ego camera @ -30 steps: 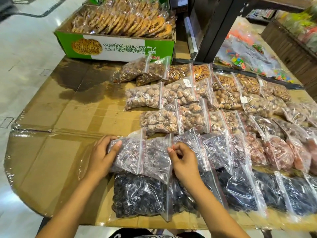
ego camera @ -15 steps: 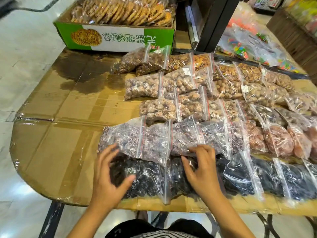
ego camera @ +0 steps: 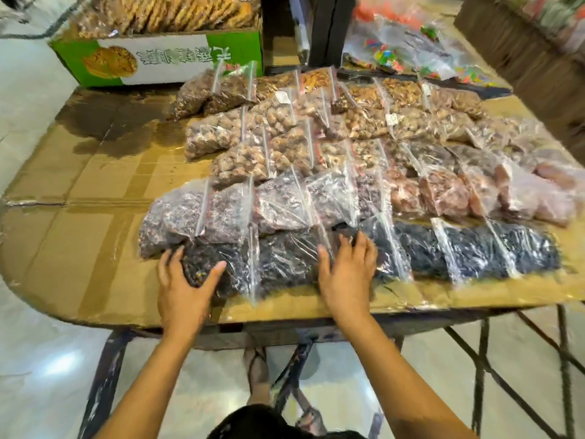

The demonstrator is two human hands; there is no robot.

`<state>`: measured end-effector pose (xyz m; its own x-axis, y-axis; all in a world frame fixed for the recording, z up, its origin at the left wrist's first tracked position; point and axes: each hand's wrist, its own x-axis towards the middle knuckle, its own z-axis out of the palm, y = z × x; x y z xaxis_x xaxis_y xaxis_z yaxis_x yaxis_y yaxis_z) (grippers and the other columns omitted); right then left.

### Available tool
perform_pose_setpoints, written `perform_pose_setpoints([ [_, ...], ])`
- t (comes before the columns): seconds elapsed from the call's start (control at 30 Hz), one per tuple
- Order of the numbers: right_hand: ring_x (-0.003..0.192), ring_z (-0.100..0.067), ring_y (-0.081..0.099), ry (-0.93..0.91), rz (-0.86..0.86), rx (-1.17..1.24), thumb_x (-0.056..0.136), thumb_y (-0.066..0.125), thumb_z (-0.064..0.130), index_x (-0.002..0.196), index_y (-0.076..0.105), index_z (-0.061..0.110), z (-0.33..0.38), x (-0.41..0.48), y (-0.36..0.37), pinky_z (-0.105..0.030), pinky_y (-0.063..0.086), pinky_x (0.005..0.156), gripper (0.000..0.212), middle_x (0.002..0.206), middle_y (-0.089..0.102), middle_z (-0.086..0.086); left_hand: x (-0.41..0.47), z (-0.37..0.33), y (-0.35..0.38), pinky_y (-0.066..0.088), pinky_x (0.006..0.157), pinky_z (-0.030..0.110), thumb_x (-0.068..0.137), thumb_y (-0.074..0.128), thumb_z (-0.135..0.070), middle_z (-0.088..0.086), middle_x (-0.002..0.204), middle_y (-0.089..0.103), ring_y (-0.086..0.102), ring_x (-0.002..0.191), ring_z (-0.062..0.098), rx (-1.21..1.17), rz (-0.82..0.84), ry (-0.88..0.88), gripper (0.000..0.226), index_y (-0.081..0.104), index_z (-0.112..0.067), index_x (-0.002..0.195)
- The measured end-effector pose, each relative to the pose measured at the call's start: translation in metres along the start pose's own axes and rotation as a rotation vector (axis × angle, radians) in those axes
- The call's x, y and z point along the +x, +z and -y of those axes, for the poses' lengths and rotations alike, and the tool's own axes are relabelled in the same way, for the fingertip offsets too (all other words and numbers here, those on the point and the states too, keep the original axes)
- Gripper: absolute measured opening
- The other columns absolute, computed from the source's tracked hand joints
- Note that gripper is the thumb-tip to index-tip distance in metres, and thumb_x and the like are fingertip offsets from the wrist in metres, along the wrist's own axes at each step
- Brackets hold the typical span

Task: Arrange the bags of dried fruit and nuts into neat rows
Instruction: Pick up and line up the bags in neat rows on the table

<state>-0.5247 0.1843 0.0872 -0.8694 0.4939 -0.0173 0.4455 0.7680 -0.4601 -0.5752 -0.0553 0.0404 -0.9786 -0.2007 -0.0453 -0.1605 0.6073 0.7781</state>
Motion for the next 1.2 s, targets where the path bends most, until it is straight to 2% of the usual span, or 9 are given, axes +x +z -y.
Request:
perform_pose_setpoints([
  [0.07, 0.138, -0.031, 0.012, 0.013, -0.072, 0.109, 0.095, 0.045, 0.035, 0.114, 0.06, 0.01, -0.003, 0.007, 0.002, -0.048, 0.013, 0.113, 0.034, 0.152, 0.024, -0.016, 0.0, 0.002, 0.0, 0.029, 0.104, 0.034, 0.07, 0.066, -0.069, 0.004, 0.152, 0.028, 0.031, 0.137, 0.024, 0.01, 0.022, 0.01, 0.09, 0.042, -0.016, 0.14],
  [0.17, 0.138, -0.028, 0.014, 0.008, -0.07, 0.21, 0.093, 0.052, 0.024, 0.089, 0.064, 0.009, -0.007, 0.009, 0.003, -0.046, 0.011, 0.111, 0.02, 0.15, 0.029, -0.014, 0.005, 0.005, -0.007, 0.03, 0.104, 0.029, 0.061, 0.068, -0.074, 0.006, 0.141, 0.041, 0.04, 0.13, 0.023, -0.065, 0.062, 0.013, 0.089, 0.05, -0.016, 0.127],
  [0.27, 0.139, -0.024, 0.014, 0.033, -0.041, 0.329, 0.093, 0.051, 0.019, 0.084, 0.06, 0.009, -0.011, 0.005, -0.005, -0.04, 0.013, 0.111, 0.016, 0.15, 0.03, -0.01, 0.012, 0.011, -0.012, 0.043, 0.099, 0.041, 0.064, 0.071, -0.067, 0.011, 0.119, 0.054, 0.053, 0.112, 0.026, -0.088, 0.078, 0.027, 0.067, 0.054, -0.019, 0.108],
  [0.4, 0.134, -0.022, 0.02, -0.004, -0.011, 0.463, 0.092, 0.053, 0.015, 0.077, 0.057, 0.015, -0.016, -0.004, -0.02, -0.042, 0.022, 0.111, 0.016, 0.139, 0.042, -0.009, 0.011, -0.002, -0.015, 0.038, 0.094, 0.029, 0.081, 0.074, -0.036, 0.003, 0.119, 0.059, 0.051, 0.109, 0.015, -0.208, 0.105, -0.005, 0.037, 0.062, -0.01, 0.105],
  [0.67, 0.123, -0.022, 0.026, -0.13, 0.117, 0.237, 0.092, 0.053, 0.023, 0.086, 0.062, 0.013, -0.028, 0.016, -0.034, -0.04, 0.023, 0.106, 0.015, 0.124, 0.047, -0.005, -0.004, -0.016, 0.004, 0.045, 0.096, 0.028, 0.088, 0.067, -0.018, -0.003, 0.089, 0.065, 0.059, 0.09, 0.008, -0.487, -0.09, -0.108, 0.008, 0.061, -0.02, 0.082],
  [0.83, 0.12, -0.023, 0.03, -0.205, 0.024, 0.09, 0.091, 0.052, 0.029, 0.089, 0.063, 0.014, -0.033, 0.018, -0.018, -0.039, 0.023, 0.1, 0.019, 0.123, 0.043, -0.006, 0.004, -0.011, 0.014, 0.043, 0.081, 0.03, 0.095, 0.057, -0.031, 0.007, 0.098, 0.064, 0.054, 0.098, 0.021, -0.339, -0.035, -0.072, 0.016, 0.061, -0.017, 0.099],
  [1.0, 0.112, -0.024, 0.034, -0.361, 0.06, 0.077, 0.091, 0.048, 0.039, 0.093, 0.059, 0.012, -0.042, 0.033, -0.029, -0.039, 0.032, 0.098, 0.029, 0.111, 0.048, -0.007, -0.001, -0.022, 0.023, 0.035, 0.106, 0.054, 0.087, 0.04, -0.069, 0.011, 0.133, 0.053, 0.046, 0.126, 0.032, -0.047, -0.086, -0.007, 0.063, 0.056, -0.02, 0.123],
  [1.1, 0.117, -0.026, 0.036, -0.455, 0.012, 0.061, 0.087, 0.038, 0.05, 0.109, 0.055, 0.01, -0.062, 0.055, -0.055, -0.041, 0.036, 0.1, 0.049, 0.116, 0.051, -0.009, -0.016, -0.07, 0.035, 0.031, 0.108, 0.058, 0.086, 0.039, -0.07, 0.014, 0.14, 0.047, 0.037, 0.133, 0.034, -0.052, -0.195, 0.065, 0.069, 0.048, -0.018, 0.13],
  [1.2, 0.118, -0.031, 0.037, -0.406, -0.117, -0.101, 0.089, 0.045, 0.046, 0.116, 0.051, 0.009, -0.102, 0.089, -0.089, -0.043, 0.035, 0.1, 0.046, 0.12, 0.051, -0.012, -0.032, -0.136, 0.063, 0.017, 0.116, 0.054, 0.09, 0.047, -0.059, 0.013, 0.156, 0.026, 0.017, 0.144, 0.032, -0.018, -0.188, 0.137, 0.065, 0.042, -0.014, 0.137],
])
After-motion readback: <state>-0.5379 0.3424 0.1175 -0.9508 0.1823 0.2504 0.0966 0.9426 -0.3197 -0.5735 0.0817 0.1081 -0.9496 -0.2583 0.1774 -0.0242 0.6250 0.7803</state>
